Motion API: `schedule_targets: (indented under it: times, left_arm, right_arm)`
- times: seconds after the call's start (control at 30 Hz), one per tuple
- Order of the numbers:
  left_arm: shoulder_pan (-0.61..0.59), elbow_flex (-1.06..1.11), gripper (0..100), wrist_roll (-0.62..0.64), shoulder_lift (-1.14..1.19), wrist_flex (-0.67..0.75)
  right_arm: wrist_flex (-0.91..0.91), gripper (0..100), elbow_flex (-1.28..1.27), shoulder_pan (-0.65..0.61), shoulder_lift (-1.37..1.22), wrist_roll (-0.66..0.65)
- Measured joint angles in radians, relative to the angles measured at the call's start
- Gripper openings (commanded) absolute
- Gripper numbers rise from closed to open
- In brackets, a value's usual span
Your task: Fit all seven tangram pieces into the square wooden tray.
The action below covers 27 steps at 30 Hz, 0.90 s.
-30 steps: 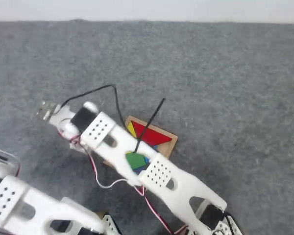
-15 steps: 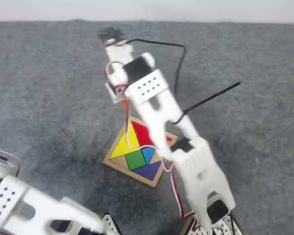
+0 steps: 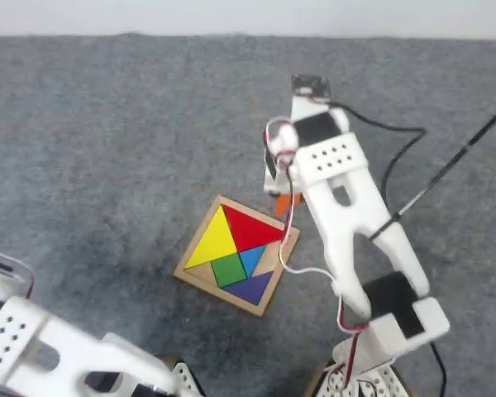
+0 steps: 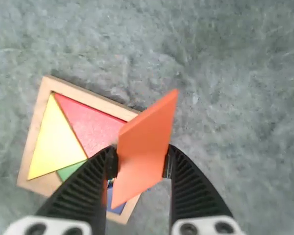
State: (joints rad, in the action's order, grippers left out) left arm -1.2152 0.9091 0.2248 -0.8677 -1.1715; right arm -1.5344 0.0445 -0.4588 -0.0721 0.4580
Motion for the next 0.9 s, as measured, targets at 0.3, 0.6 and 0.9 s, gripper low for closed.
schedule_targets:
  times: [0.3, 0.6, 0.9]
  left_arm:
    - [0.000, 0.000, 18, 0.000, 0.000, 0.000]
    - [0.000, 0.000, 18, 0.000, 0.000, 0.000]
    - [0.000, 0.000, 18, 0.003, 0.000, 0.000]
  right_arm:
    - [0.315, 2.0, -0.405, -0.072, 0.023, 0.008]
    - [0.425, 2.2, -0.477, -0.103, -0.043, 0.146]
    - [0.430, 23.2, -0.476, -0.198, -0.044, 0.160]
